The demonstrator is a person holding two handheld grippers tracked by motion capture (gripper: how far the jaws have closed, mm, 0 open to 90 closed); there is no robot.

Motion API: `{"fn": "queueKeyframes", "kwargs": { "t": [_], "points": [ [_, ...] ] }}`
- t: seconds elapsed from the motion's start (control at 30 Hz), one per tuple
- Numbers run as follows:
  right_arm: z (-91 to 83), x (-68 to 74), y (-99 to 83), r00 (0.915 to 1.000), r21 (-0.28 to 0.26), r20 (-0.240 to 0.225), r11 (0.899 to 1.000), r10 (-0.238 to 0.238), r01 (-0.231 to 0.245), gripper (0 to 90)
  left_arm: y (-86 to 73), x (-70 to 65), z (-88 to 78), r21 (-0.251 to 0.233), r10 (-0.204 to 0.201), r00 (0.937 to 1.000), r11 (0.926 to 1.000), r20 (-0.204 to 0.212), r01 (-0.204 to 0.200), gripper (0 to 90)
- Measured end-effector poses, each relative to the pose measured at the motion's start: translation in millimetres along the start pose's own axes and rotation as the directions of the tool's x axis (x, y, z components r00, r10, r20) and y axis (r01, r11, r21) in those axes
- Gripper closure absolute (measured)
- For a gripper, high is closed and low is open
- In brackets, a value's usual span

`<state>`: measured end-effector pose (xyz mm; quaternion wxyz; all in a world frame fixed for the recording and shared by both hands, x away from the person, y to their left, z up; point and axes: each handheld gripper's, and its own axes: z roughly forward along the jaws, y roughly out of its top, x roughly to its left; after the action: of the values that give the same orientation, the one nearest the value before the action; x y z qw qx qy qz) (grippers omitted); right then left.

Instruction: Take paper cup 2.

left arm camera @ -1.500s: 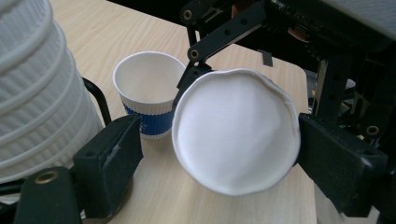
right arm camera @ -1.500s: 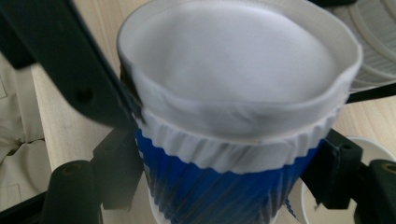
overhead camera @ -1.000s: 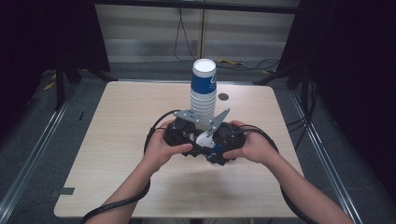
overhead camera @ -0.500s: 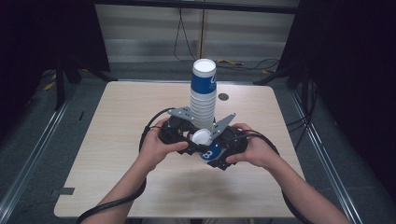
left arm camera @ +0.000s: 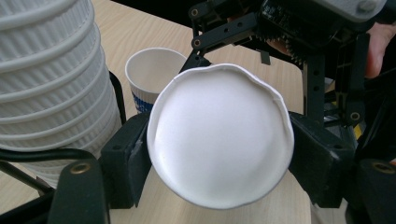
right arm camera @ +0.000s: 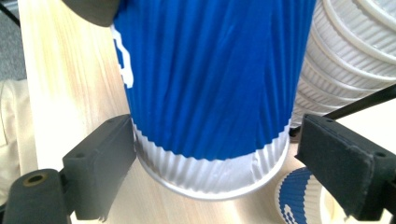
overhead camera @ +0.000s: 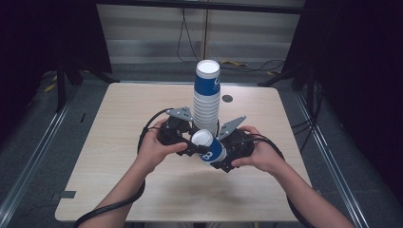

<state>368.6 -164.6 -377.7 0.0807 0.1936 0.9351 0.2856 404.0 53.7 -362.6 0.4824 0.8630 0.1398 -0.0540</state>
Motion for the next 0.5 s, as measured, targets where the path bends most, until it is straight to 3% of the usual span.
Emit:
{"fn": "queueKeyframes", "kwargs": {
  "t": [0.5],
  "points": [
    [7.5,1.0,-4.2,1.0000,-0.027,0.001,1.000,0.007,-0.007,10.1,5.1,-2.3,0.2,-0.010,0.004,1.0000,0.9999,0.005,-0.004,28.4]
  ]
}}
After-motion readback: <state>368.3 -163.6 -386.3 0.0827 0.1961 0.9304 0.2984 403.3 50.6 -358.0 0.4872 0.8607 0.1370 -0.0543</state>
